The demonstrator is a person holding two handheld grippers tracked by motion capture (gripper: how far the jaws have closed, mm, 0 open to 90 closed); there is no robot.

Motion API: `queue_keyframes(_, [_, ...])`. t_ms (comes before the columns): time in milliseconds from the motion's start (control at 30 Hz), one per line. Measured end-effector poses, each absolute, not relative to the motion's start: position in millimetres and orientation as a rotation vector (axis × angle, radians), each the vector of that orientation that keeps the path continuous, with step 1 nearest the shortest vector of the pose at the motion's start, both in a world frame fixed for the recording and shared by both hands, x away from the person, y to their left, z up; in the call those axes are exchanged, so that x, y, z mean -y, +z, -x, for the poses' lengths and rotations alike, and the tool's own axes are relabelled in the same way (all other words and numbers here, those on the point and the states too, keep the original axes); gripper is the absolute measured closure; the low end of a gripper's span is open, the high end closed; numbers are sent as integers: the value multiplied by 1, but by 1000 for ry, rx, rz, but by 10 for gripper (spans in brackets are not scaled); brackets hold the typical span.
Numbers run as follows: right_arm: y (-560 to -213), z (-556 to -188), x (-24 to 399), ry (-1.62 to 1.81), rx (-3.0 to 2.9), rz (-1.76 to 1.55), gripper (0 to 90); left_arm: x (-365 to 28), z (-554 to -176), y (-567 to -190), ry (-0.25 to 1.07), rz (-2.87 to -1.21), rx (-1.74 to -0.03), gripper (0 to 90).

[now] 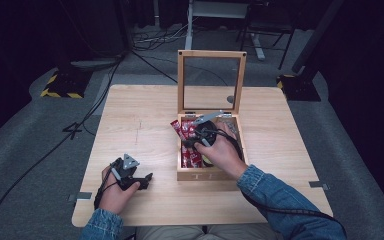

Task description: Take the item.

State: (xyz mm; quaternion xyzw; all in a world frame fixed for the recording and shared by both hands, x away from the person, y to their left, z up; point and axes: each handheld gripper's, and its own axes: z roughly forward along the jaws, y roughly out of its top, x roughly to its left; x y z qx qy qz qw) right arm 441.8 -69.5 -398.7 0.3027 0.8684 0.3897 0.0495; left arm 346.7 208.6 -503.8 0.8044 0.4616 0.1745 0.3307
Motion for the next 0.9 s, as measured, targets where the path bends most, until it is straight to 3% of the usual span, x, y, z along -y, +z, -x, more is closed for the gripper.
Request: queue_keyframes(900, [-347,-435,129,1325,-2506,-924,818,-215,-355,-504,443,-2123,-1178,150])
